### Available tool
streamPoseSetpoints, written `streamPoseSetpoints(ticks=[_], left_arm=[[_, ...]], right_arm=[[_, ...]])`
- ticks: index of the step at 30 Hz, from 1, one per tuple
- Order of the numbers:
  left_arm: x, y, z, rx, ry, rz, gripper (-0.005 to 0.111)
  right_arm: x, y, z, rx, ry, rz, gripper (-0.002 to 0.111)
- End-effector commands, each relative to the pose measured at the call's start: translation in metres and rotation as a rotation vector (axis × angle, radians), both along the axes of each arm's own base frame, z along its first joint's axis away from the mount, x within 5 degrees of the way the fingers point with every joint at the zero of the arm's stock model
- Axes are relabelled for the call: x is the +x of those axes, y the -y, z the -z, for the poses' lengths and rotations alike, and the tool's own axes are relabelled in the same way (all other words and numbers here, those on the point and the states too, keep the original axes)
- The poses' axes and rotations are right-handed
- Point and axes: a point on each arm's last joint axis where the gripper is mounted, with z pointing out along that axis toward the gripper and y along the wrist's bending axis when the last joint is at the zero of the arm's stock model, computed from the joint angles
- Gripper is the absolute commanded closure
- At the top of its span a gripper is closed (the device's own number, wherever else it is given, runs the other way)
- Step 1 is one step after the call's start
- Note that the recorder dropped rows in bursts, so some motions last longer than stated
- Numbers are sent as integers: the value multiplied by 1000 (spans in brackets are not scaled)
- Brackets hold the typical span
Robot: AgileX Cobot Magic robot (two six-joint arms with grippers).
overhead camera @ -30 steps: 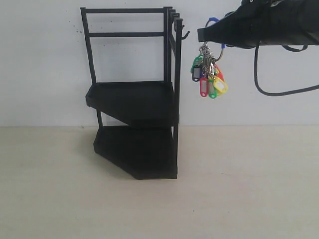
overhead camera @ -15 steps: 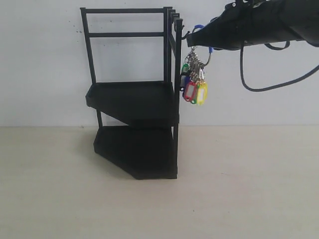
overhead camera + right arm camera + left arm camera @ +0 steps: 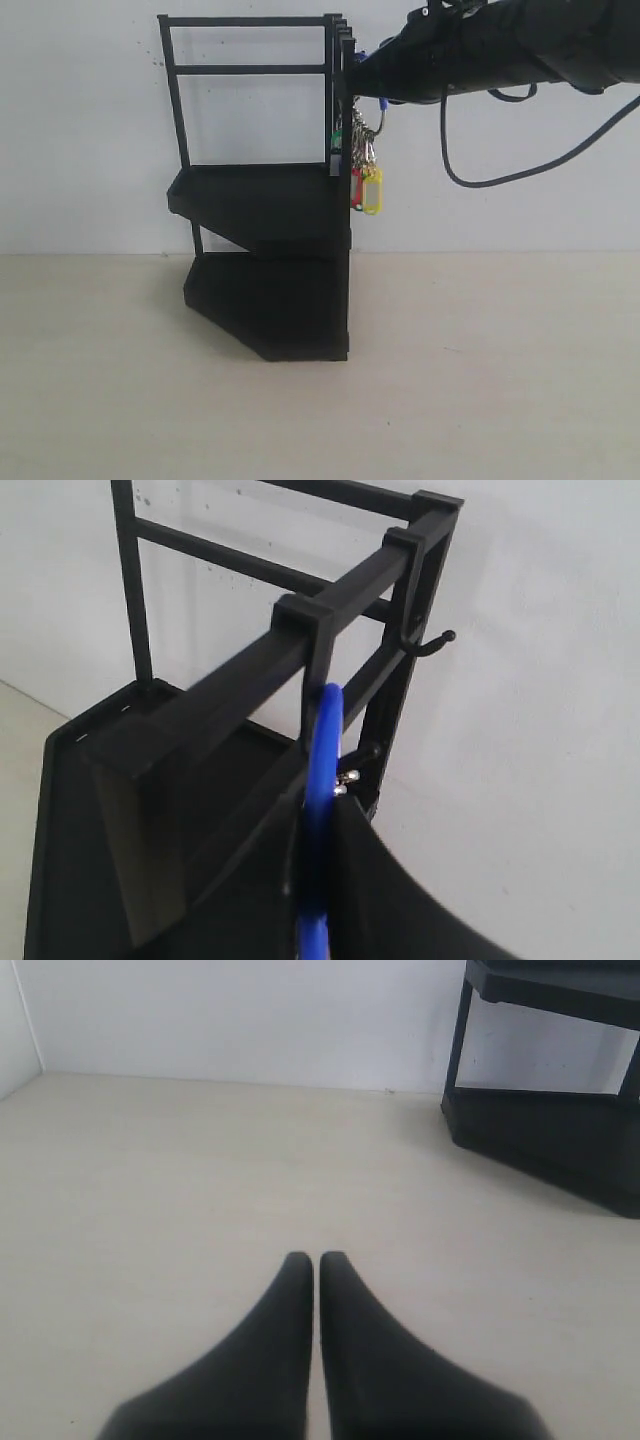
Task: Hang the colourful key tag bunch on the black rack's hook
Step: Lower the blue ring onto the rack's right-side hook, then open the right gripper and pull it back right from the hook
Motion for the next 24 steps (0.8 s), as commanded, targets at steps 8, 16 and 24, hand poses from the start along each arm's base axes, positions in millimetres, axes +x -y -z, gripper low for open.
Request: streamPoseSetpoints(ticks=[8, 16, 24], left_arm=[[0, 0, -1, 1, 2, -4, 102], [0, 0, -1, 1, 2, -4, 102], [0, 0, -1, 1, 2, -4, 102]], right_arm=[[1, -2, -4, -33, 47, -1, 61], [-10, 33, -25, 0, -34, 31, 91], [-39, 69, -34, -22, -289, -5, 108]])
